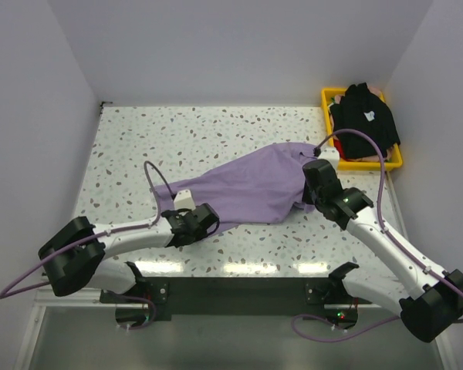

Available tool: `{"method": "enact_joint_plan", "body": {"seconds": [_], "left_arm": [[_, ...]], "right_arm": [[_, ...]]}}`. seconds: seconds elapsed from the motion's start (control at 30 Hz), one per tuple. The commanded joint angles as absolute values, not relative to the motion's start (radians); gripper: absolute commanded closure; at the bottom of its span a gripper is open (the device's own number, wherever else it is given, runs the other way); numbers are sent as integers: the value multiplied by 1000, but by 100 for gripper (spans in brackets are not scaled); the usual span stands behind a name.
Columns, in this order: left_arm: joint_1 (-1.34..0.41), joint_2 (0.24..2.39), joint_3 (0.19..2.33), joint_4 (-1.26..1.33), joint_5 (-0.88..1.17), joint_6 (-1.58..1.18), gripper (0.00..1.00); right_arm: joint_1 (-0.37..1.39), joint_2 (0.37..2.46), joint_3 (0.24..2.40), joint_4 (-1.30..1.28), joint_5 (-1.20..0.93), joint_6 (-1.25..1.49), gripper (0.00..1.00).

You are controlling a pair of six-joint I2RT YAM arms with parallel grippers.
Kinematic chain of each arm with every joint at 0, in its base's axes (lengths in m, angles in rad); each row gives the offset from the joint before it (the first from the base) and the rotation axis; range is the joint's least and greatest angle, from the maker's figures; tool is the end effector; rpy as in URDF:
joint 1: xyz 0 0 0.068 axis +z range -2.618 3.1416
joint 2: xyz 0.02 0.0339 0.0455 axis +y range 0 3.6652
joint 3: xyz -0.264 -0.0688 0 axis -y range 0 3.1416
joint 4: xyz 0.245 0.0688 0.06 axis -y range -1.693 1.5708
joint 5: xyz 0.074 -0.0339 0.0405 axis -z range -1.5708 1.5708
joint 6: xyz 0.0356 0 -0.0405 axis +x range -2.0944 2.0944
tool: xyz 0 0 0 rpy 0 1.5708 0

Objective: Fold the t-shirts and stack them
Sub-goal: Flatten the tshirt out

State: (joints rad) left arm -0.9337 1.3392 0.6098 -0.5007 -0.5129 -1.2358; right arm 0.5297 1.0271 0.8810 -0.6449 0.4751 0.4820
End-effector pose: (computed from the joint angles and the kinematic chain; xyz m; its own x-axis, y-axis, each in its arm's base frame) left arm 0.1432 -0.1642 0.1529 -0.7537 -0.3649 -0.5466 -0.3313 0.9292 -0.1635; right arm 0.1885 0.0915 0.2880 -0.6233 0.1127 -0.7738 0.1323 0.9905 0.0377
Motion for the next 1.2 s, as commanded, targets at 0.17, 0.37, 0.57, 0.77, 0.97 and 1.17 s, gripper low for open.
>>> {"method": "enact_joint_plan", "body": {"seconds": [0.17,0.37,0.57,0.77,0.97,1.17], "left_arm": [[-969,1446,663,-503,-529,-1250,69],[-968,1398,687,-548,-572,-1247,100],[-904,1174,801,-682,-682,-1192,100],[-749,925,877,-741,-759,-1080,100],[-703,845,928,-773,-818,-1043,100],[-667,841,982,-773,-890,-991,100]], "right_arm": [[528,1022,920,-606,465,465,95],[528,1020,920,-611,460,462,95],[528,1026,966,-640,457,456,96],[528,1034,986,-666,413,446,96],[528,1072,898,-638,262,466,93],[538,1112,781,-552,112,477,64]]}}
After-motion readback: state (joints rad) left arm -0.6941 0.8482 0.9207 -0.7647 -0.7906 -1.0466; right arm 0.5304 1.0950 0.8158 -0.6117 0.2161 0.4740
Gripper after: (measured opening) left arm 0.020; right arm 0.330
